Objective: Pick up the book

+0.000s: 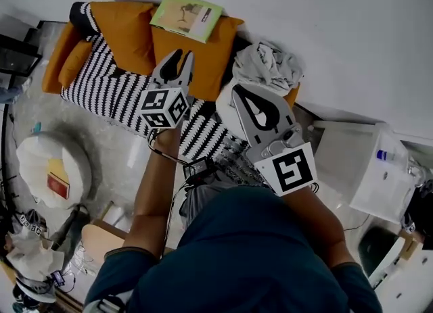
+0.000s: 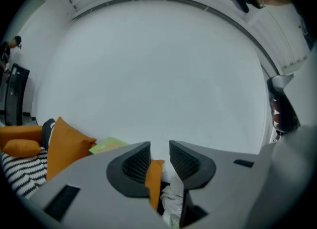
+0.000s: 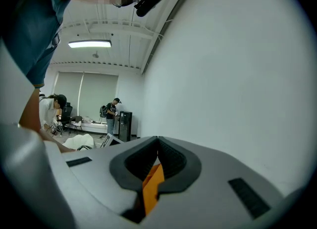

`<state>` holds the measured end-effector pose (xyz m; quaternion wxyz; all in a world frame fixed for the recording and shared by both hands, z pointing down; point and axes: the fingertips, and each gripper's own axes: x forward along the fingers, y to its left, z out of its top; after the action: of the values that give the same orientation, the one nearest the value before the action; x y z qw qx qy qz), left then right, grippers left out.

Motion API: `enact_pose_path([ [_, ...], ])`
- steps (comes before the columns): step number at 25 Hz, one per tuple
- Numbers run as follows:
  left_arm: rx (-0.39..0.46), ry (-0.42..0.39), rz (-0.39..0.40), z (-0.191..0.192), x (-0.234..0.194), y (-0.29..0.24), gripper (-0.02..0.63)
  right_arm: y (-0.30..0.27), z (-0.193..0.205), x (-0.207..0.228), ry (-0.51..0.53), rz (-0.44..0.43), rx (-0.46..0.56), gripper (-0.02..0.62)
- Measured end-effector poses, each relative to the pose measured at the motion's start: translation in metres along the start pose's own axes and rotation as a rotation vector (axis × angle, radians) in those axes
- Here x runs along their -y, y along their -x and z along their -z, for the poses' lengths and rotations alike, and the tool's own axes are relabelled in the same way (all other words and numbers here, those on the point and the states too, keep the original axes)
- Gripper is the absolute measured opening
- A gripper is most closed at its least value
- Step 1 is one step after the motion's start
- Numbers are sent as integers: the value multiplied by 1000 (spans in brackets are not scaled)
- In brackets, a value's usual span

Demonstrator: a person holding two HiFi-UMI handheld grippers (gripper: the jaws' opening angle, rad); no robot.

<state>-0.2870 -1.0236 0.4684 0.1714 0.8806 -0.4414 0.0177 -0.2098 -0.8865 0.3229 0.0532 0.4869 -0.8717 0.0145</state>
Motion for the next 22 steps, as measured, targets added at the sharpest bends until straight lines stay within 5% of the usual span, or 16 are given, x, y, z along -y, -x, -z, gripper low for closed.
enact_pose_path([
  [12,-100,512,-77,106,-122,-122,253,-29,83,44,-62,141,-214,14],
  [22,-54,834,-45,143,-150,-169,265,-40,123,61,-77,155,-314,14],
])
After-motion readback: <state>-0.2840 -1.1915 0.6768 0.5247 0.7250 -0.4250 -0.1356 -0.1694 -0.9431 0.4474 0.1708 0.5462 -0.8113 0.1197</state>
